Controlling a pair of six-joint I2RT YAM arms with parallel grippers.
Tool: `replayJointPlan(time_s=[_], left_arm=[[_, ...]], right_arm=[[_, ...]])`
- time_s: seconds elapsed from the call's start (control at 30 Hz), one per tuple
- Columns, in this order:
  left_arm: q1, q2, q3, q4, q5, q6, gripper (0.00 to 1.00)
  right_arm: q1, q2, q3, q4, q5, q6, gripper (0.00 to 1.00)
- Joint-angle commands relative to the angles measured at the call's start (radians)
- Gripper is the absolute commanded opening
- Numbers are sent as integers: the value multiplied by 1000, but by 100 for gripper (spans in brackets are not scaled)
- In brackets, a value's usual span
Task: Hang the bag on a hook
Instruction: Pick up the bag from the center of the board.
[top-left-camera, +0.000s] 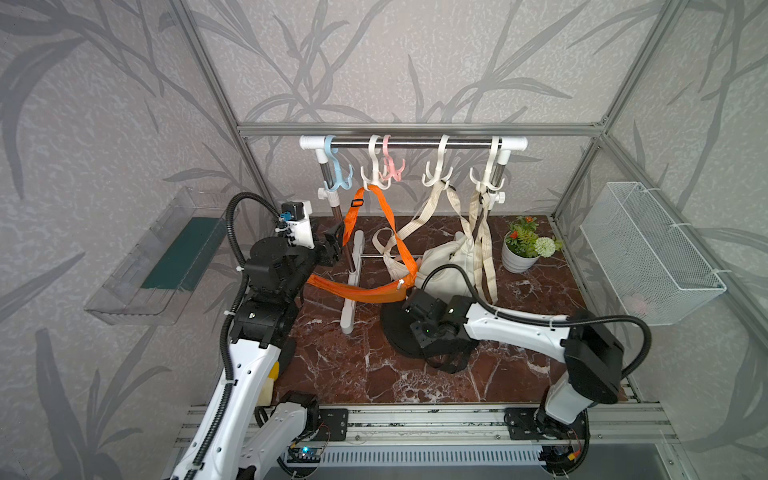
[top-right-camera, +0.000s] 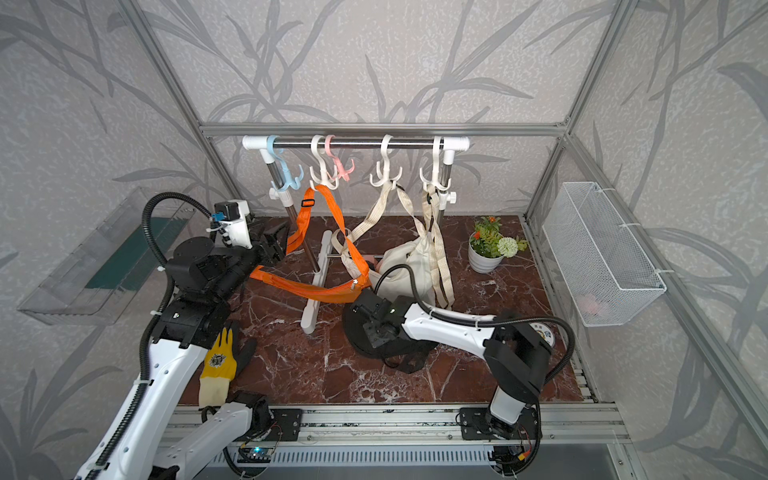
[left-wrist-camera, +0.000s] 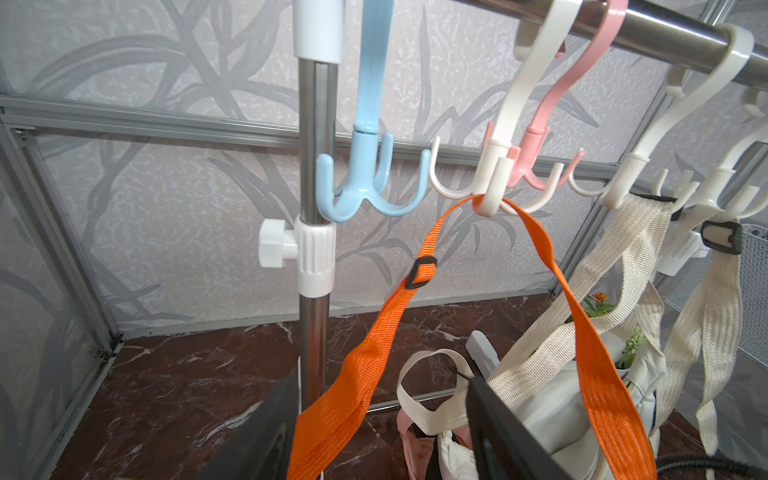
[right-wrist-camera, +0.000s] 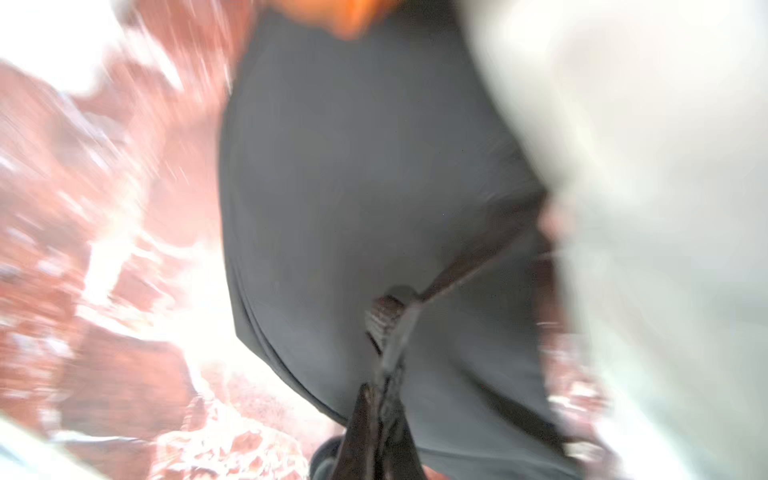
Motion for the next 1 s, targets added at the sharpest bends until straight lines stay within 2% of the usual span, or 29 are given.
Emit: replayJointPlan(time_s=[0.0,0.2,0.33,0.5,0.6,0.77,0.97], left_arm=[[5,-12,-48,127,124,29,69],[2,3,-128,283,260,28,71],[2,15,-162,369,365,28,72],[-17,32,-182,414,550,74,72],[-43,25,-189,428,611,102,72],[-100,7,-168,423,597,126,72],[-245,56,-114,319,530,239,71]], right_arm=[[-52,-130,29,-10,68,-91,0],[-113,-234,93,50,16,-208,0],[-118,-245,161,84,-22,-280,0],[-125,-237,232,120,-85,-337,0],[-140,-232,272,127,-95,-357,0],[-156,-230,347,126,-125,-390,0],[-158,-244,432,105,-150,-449,0]])
